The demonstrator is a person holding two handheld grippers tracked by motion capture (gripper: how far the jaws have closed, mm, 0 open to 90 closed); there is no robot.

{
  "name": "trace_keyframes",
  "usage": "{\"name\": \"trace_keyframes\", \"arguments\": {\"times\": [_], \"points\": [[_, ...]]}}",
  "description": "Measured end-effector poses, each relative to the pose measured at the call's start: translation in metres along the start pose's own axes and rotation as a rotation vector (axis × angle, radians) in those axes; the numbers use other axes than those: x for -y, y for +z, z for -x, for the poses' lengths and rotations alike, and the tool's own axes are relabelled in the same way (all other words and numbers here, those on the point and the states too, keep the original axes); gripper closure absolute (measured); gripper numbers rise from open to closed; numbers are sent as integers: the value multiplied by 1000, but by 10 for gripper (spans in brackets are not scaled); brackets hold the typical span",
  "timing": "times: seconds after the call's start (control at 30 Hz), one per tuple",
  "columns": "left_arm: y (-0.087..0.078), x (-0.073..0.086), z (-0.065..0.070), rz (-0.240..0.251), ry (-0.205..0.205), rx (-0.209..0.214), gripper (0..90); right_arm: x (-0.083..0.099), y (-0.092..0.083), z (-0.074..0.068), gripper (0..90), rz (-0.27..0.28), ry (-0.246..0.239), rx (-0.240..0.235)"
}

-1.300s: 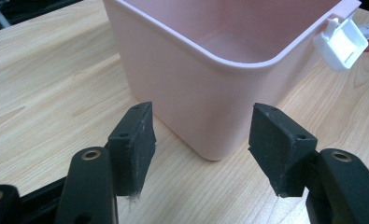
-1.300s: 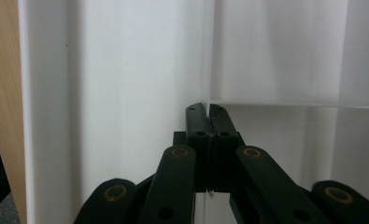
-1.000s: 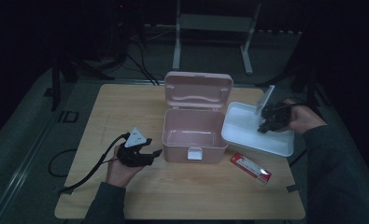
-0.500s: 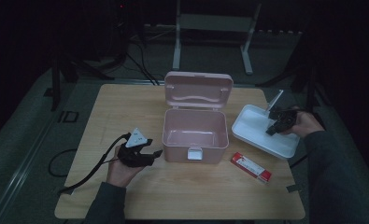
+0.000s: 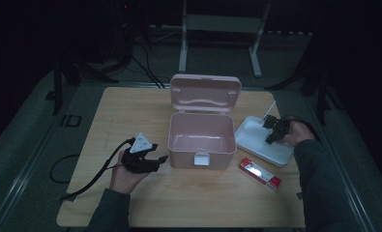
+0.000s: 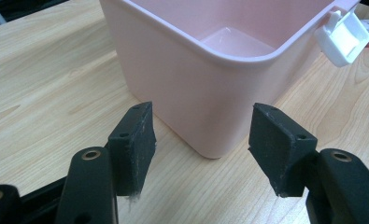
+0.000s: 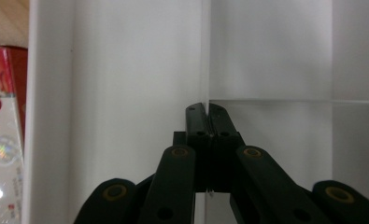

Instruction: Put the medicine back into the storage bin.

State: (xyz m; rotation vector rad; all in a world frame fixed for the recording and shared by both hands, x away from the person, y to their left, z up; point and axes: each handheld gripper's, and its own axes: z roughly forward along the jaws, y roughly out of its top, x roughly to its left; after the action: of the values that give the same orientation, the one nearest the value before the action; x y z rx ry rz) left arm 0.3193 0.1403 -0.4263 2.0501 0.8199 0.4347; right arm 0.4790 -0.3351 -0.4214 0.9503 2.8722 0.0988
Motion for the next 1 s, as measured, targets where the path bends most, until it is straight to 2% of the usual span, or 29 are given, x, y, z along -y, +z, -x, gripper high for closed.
{"name": "trace_keyframes", "arguments": {"times": [0.23, 0.4, 0.43, 0.47, 0.77, 1.0], "points": [[1, 0, 0, -1, -1, 3, 404, 2, 9, -2, 864, -40, 3, 4], [1, 1, 0, 1, -2, 3, 404, 7, 5, -2, 804, -2, 26, -16], [1, 1, 0, 1, -1, 3, 404, 8, 4, -4, 786, -3, 33, -12], [1, 1, 1, 0, -1, 2, 404, 9, 2, -5, 777, -8, 19, 2], [0, 1, 1, 0, 5, -1, 403, 17, -17, -32, 679, 41, 28, -8], [0, 1, 1, 0, 5, -2, 402, 22, -23, -57, 613, 61, 16, -15]]}}
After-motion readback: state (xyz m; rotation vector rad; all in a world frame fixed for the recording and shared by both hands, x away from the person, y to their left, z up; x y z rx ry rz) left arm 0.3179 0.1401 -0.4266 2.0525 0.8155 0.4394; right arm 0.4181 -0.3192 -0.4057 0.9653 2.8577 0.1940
